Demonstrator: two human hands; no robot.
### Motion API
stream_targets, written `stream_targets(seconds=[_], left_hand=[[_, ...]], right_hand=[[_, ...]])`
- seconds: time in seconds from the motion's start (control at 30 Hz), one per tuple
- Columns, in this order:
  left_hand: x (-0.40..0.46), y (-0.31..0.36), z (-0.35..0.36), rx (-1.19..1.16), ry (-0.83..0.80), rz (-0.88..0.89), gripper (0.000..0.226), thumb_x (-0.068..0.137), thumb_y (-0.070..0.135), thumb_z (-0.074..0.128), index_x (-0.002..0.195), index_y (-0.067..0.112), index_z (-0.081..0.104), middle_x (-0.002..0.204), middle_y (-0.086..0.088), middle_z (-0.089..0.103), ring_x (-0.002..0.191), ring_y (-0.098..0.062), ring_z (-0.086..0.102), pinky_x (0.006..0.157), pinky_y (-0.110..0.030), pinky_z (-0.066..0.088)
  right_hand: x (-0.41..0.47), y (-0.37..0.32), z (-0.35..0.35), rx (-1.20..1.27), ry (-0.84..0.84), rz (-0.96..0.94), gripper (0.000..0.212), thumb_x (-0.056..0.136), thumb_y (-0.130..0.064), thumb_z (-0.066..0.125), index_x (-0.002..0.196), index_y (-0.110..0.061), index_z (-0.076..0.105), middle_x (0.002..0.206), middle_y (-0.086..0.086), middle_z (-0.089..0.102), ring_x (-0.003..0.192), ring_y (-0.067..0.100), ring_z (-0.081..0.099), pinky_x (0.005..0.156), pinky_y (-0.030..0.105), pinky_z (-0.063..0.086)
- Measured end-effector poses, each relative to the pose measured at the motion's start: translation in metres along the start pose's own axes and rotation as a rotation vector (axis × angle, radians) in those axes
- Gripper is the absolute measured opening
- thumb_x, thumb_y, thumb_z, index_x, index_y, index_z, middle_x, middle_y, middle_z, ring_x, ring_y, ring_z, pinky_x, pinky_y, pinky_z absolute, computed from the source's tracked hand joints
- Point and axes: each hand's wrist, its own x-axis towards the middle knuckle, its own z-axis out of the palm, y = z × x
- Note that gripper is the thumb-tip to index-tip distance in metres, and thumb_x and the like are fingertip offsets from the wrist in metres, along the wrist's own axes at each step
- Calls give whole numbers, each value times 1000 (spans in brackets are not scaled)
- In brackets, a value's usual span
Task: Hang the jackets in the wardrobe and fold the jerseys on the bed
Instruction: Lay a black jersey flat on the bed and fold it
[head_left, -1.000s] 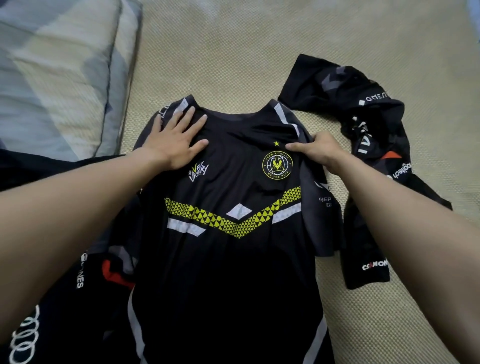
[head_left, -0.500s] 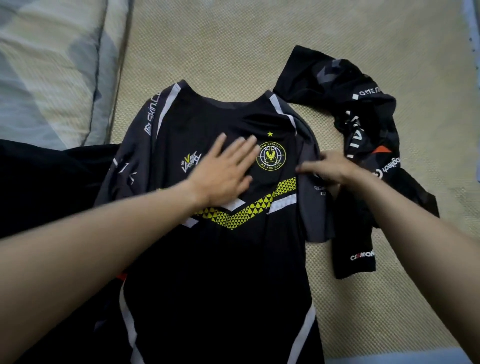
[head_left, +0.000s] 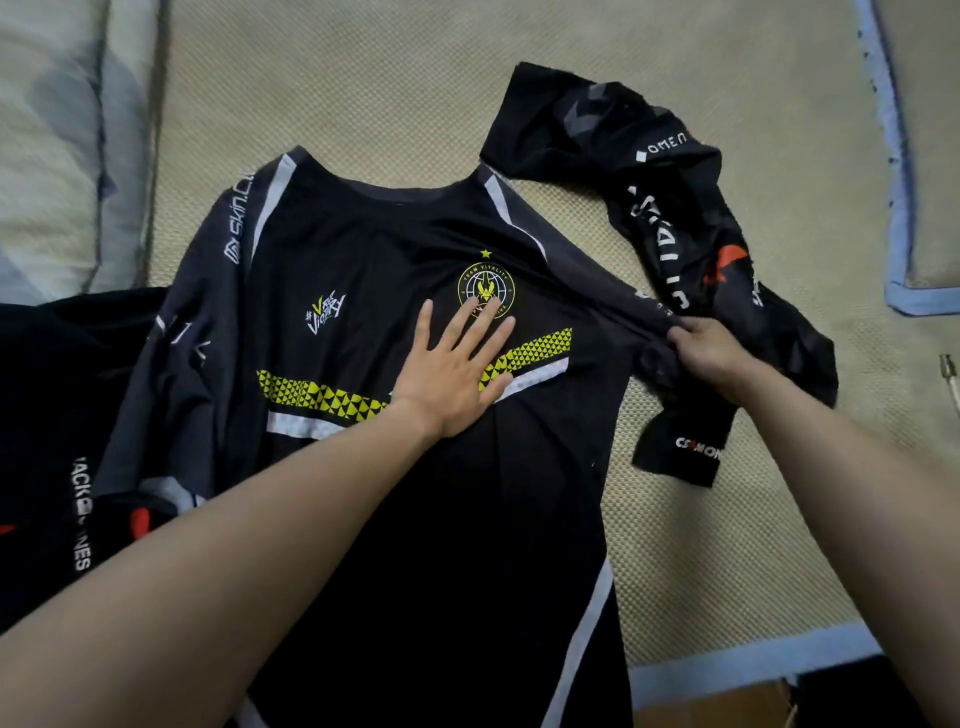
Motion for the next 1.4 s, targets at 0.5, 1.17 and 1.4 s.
stream_targets(seconds=[0.5,1.17,1.4], left_hand=[[0,2,-3,7,-13,0,72,100,63,3,161,28,-14,169,2,-21,157,-20,-18,122,-63,-10],[1,3,-5,22,-83,-9,71,101,62,3,160,28,-18,167,2,-26,155,-21,-23,121,-63,-13],[-24,-18,-54,-112,-140,-11,69,104,40,36,163,18,9,172,-1,0,158,-18,0,127,-51,0]], right_hand=[[7,-41,22,-476,294,-315,29,101,-26,52,119,-4,60,128,23,57,122,44,54,101,50,44],[42,4,-37,-316,324,29,42,100,-15,48,138,4,48,144,32,50,135,45,48,114,45,37],[-27,-59,27,-634,360,-477,48,80,-2,63,126,2,49,126,28,51,112,49,54,91,55,49]])
